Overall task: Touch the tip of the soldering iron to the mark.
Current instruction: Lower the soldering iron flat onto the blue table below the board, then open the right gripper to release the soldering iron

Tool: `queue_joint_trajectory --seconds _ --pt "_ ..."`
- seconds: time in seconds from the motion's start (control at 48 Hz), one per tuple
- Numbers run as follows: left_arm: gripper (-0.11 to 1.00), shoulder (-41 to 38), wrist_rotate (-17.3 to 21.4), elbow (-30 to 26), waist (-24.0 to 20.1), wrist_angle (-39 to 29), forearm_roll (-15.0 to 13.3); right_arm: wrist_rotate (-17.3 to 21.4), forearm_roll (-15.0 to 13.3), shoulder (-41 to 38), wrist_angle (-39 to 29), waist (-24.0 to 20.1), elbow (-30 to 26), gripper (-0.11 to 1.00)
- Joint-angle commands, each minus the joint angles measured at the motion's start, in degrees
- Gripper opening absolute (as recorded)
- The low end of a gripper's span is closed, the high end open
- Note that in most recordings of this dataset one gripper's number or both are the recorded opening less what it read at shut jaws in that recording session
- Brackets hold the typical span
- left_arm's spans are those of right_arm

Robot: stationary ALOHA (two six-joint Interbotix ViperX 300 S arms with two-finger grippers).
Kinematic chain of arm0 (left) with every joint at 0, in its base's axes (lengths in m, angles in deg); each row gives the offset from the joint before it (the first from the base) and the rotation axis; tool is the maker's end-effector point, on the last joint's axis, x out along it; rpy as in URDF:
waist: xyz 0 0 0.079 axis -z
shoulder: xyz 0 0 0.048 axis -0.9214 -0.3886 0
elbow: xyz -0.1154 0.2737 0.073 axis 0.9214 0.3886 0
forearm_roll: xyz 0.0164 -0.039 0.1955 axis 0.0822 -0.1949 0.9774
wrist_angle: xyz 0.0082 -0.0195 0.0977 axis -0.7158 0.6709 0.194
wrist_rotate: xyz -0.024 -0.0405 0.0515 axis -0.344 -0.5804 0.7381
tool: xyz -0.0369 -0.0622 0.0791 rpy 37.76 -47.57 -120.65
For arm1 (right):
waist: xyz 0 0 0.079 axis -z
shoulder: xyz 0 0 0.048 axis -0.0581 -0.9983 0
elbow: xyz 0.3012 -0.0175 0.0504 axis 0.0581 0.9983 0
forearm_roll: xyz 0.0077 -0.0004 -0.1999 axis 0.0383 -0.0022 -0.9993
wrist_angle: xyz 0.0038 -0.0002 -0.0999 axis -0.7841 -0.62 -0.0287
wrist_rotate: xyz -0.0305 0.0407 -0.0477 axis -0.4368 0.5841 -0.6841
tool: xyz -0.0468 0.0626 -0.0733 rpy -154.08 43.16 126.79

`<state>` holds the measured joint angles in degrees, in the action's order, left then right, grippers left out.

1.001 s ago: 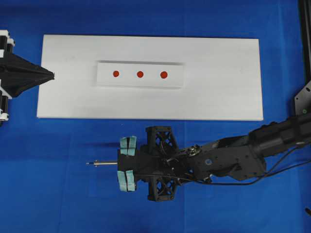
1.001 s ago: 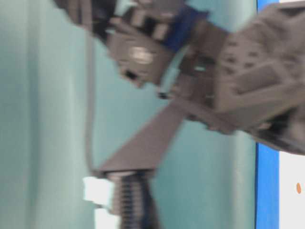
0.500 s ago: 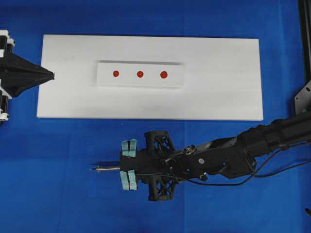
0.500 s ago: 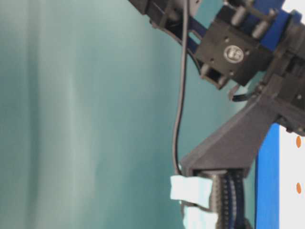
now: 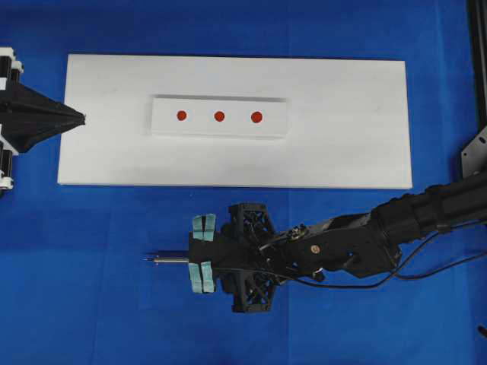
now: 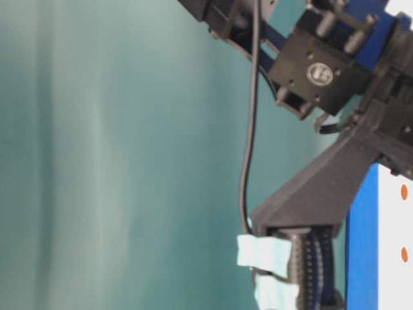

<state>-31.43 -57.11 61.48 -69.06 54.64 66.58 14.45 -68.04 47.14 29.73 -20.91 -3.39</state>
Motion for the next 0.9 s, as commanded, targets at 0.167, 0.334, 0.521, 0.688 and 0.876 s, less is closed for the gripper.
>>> queue_joint_trajectory --seconds 0.167,0.334,0.521,0.688,0.876 --pt "0.02 -0.2 0.0 -0.5 0.1 0.2 0.1 0.0 -0.2 1.1 0.0 0.3 -0.7 0.94" --pt "0.02 -0.2 0.0 -0.5 0.1 0.2 0.1 0.0 -0.2 3.0 -1.1 0.3 -0.7 0.88" --pt "0.02 -0.2 0.1 -0.5 0.1 0.1 0.1 -0.4 -0.2 9.7 -6.2 0.1 -0.8 0.89" --pt "0.02 -0.1 0.1 -0.6 0.0 0.2 0.1 -0.4 -0.2 15.1 -12.7 -0.5 -0.8 0.89" --pt "0.02 0.7 0.1 -0.6 0.0 0.2 0.1 -0.5 -0.4 17.8 -15.7 -0.9 0.0 0.89"
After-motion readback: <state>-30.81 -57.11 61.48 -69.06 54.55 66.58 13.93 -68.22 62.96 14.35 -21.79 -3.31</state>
